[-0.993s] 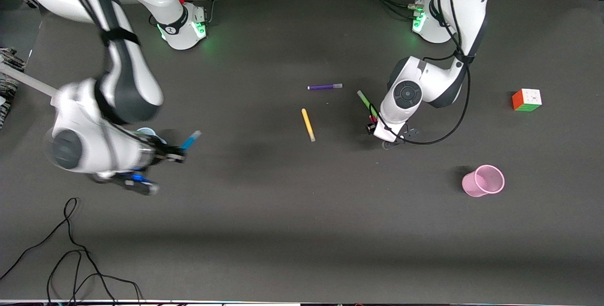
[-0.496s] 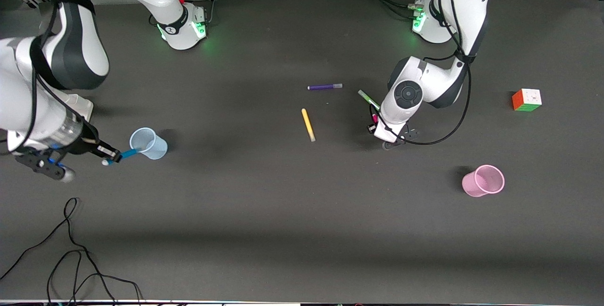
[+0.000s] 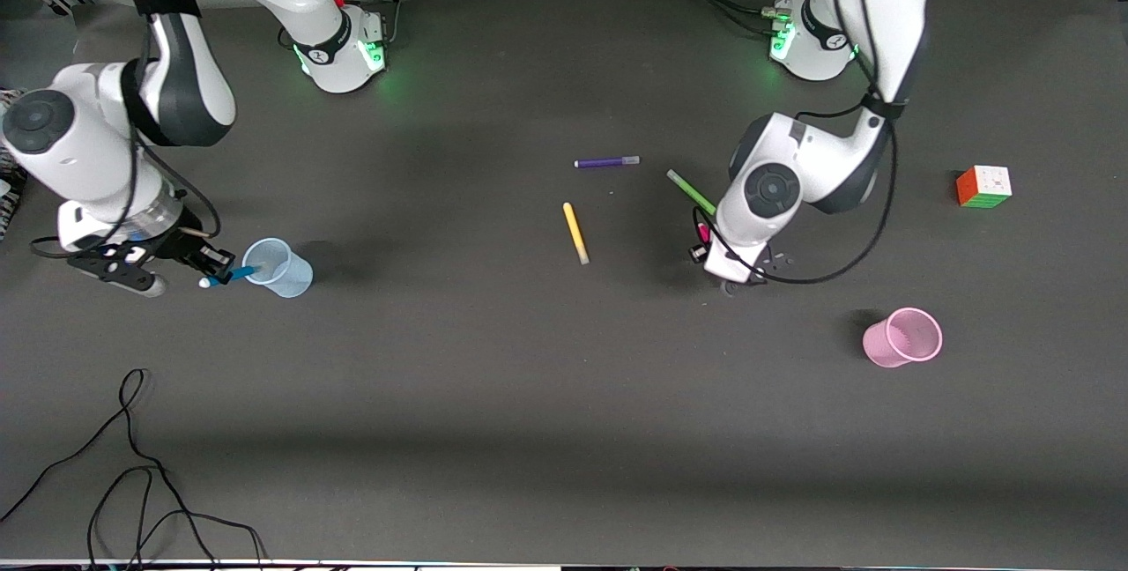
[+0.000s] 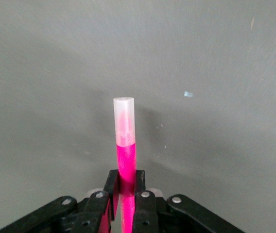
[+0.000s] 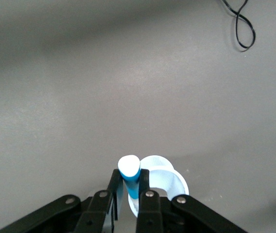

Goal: Place pink and blue markers in matching cups
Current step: 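Lower the blue marker into the blue cup while the left gripper carries pink marker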

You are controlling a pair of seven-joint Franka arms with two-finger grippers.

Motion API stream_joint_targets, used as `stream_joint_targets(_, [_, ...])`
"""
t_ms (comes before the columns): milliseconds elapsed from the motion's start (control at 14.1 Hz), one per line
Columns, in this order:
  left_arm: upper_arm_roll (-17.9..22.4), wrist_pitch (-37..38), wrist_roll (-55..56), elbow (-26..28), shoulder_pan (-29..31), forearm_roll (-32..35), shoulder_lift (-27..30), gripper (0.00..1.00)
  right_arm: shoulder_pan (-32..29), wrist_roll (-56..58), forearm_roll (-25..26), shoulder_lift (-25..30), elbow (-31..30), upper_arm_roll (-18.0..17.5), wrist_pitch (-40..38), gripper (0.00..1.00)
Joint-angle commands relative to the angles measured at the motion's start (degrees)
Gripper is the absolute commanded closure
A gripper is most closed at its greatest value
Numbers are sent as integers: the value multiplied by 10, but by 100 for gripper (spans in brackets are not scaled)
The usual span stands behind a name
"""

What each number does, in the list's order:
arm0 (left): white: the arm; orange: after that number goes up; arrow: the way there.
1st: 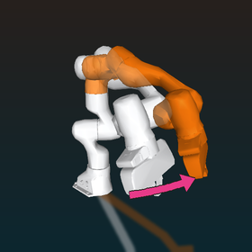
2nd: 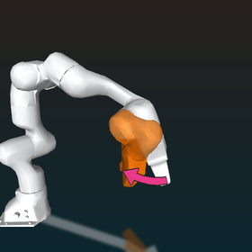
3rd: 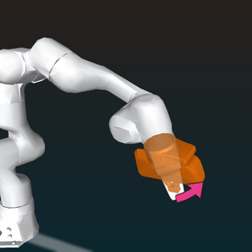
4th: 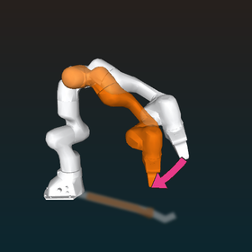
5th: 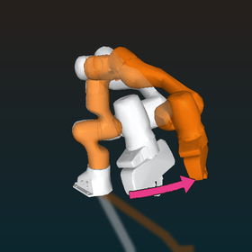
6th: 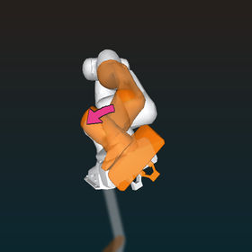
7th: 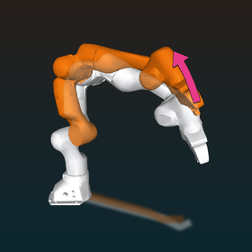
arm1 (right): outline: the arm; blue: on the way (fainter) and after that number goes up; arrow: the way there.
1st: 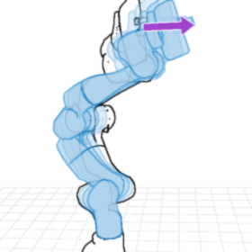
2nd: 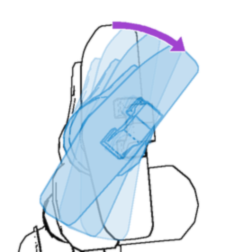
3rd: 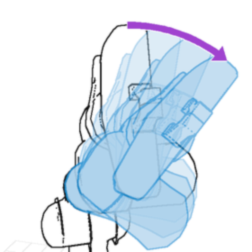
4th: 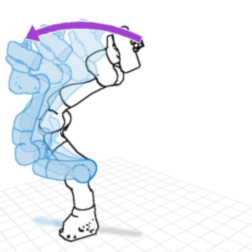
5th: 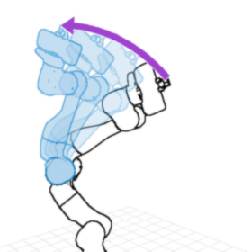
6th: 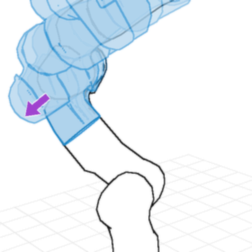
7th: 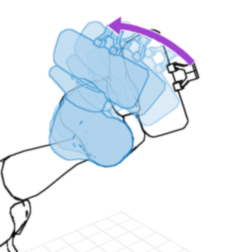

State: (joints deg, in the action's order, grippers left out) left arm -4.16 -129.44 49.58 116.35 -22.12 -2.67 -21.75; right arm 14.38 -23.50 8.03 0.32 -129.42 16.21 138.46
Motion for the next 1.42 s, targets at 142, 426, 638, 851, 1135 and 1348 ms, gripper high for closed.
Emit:
stream_joint_targets(142, [-2, 182, -124, -84, 82, -36, 73, 100, 8, 12, 46, 24, -78, 25, 83, 100])
stream_joint_targets(426, [-1, 315, -311, -112, 197, -42, 125, 100, 8, 11, 71, 14, -94, 27, 89, 100])
stream_joint_targets(638, [0, 403, -461, -179, 267, -32, 114, 100, 9, 11, 72, 3, -94, 26, 90, 100])
stream_joint_targets(851, [0, 440, -538, -235, 282, 12, 76, 100, 11, 12, 73, -4, -94, 26, 90, 93])
stream_joint_targets(1135, [0, 536, -539, -389, 281, 37, -57, 100, 15, 12, 73, -9, -94, 26, 90, 37])
stream_joint_targets(1348, [0, 604, -539, -510, 277, 66, -167, 100, 16, 9, 73, -17, -92, 25, 86, 0])
